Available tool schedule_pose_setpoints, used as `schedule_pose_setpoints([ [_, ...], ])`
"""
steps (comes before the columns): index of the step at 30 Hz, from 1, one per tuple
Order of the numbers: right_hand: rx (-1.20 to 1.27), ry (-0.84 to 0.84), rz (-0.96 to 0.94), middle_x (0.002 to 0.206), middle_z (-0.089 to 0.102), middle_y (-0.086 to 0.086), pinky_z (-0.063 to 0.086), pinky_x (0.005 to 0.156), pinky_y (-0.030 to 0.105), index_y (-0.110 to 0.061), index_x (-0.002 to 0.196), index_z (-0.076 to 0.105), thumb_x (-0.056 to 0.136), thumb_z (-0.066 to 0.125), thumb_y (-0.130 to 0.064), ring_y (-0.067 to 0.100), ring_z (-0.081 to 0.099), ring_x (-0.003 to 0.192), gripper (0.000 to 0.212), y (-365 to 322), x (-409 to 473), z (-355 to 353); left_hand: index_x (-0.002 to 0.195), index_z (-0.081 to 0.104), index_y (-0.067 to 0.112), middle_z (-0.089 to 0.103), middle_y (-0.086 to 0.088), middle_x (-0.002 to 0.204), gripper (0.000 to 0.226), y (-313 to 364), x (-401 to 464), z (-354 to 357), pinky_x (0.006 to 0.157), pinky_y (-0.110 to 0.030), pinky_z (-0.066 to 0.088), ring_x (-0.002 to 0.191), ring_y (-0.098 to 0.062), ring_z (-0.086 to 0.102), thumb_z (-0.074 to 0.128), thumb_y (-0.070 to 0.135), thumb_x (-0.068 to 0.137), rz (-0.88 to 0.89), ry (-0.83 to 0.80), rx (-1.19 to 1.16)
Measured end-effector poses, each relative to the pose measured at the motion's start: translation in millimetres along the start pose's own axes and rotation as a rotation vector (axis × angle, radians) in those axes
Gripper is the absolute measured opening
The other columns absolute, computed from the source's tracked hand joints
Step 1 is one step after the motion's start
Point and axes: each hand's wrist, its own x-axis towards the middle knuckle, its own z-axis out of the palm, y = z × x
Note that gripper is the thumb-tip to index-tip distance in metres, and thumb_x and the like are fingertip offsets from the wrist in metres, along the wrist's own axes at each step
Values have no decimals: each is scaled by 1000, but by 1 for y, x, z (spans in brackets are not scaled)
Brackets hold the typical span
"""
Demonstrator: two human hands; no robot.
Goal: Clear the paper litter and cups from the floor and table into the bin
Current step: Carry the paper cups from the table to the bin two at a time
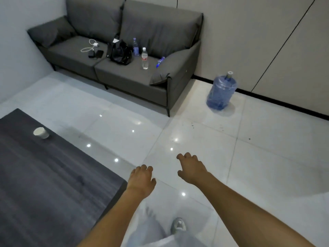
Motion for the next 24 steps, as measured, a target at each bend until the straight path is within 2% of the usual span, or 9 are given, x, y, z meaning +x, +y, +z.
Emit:
schedule_pose_setpoints([
  [4,-48,-16,-94,135,39,10,42,91,40,-17,141,32,91,52,-22,32,40,120,53,-14,77,-42,134,45,15,52,-4,127,42,-16,59,-32,105,-31,35,118,-22,47,44,34,95,-88,20,-42],
  [13,-113,-73,-231,134,39,9,43,90,39,-18,141,32,91,52,-19,31,39,120,54,-86,260,-119,134,44,16,50,-4,130,43,-102,215,-116,107,-31,34,122,-21,45,45,34,95,-228,39,-117],
  [24,-254,-125,-455,130,41,9,40,86,36,-18,138,35,90,52,-16,30,41,117,51,-212,428,-192,136,44,16,51,-4,130,45,-229,309,-200,104,-31,36,121,-23,47,45,35,95,-458,99,-220],
])
